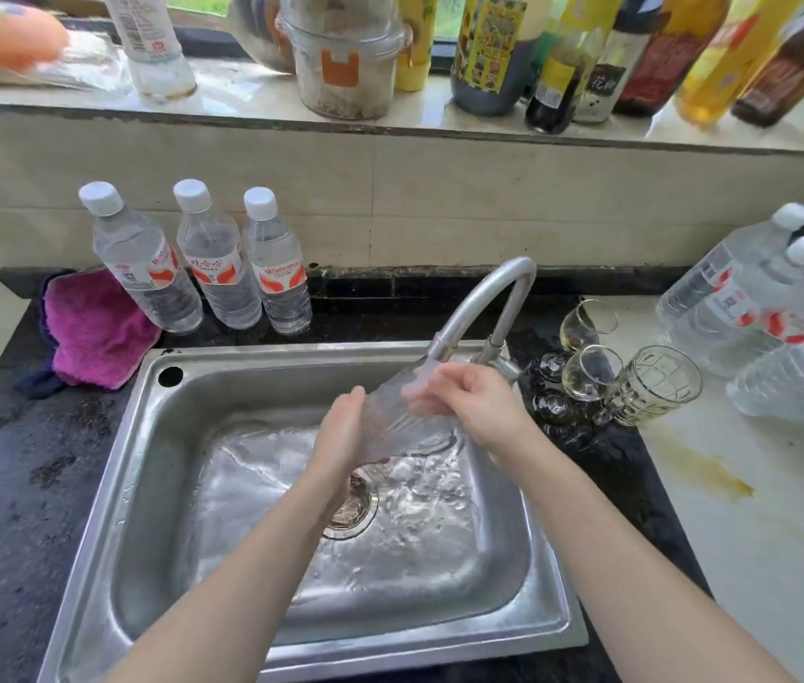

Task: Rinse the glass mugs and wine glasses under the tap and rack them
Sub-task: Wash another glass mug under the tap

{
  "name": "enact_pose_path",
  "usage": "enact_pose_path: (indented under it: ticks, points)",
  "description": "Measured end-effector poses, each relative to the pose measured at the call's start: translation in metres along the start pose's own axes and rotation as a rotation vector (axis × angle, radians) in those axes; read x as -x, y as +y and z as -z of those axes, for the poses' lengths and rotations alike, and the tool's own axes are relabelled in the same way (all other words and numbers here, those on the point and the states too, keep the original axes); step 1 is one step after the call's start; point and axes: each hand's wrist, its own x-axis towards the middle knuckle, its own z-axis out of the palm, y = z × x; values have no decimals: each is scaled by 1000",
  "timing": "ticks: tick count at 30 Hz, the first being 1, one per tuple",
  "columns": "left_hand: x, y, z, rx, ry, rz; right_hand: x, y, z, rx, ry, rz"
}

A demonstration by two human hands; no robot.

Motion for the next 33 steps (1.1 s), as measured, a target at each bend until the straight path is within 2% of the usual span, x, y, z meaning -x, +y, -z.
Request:
enact_pose_path:
  ticks: [2, 4, 5, 6, 8, 9, 10, 13, 15, 17, 18, 19, 21, 23, 24, 26, 28, 29, 31, 33]
  points:
    - [-6, 8, 8, 107, -45, 180, 3, -3, -2, 198, -101, 61]
    - [-4, 14, 15, 188, -207, 362, 5, -8, 2, 396, -309, 49]
    - [-6, 11, 17, 154, -267, 367, 3, -10, 6, 406, -361, 20]
    - [-9, 6, 17, 84, -269, 301, 1, -11, 9, 324, -341, -24]
    - [-10, -1, 14, 12, -184, 74, -1, -12, 7, 43, -187, -88]
    - [-8, 1, 13, -4, -157, 14, 1, -13, 4, -8, -151, -79]
    - [-5, 6, 13, -15, -142, 23, 2, -11, 1, 31, -171, -45]
    - [-9, 14, 24, -17, -202, 209, 6, -9, 0, 451, -351, 53]
    - [-11, 9, 27, -35, -253, 190, 1, -11, 4, 511, -254, 43]
    - [-6, 2, 21, -47, -206, 15, -1, -14, -1, 207, -84, -35]
    - [-2, 2, 16, -44, -146, -72, 1, -16, -4, 57, -43, -62]
    - [-1, 2, 14, -32, -78, -99, 5, -17, -5, 24, -51, -46]
    - [-4, 5, 16, 23, 6, 24, 12, -14, -2, 211, -196, 16]
    - [-8, 6, 22, 146, -17, 234, 16, -12, 3, 439, -360, 63]
    - [-3, 7, 22, 210, -65, 292, 14, -10, 5, 461, -375, 68]
    - [1, 0, 16, 230, -125, 268, 7, -9, 0, 367, -230, 58]
    - [3, -6, 10, 165, -84, 131, 6, -10, -9, 194, -79, 12]
    - [1, -6, 10, 141, -55, 90, 8, -8, -11, 189, -63, 33]
    - [-9, -4, 16, 162, -62, 164, 14, -8, -12, 370, -173, 101]
    - [-11, -1, 22, 175, -151, 260, 16, -9, -8, 593, -317, 144]
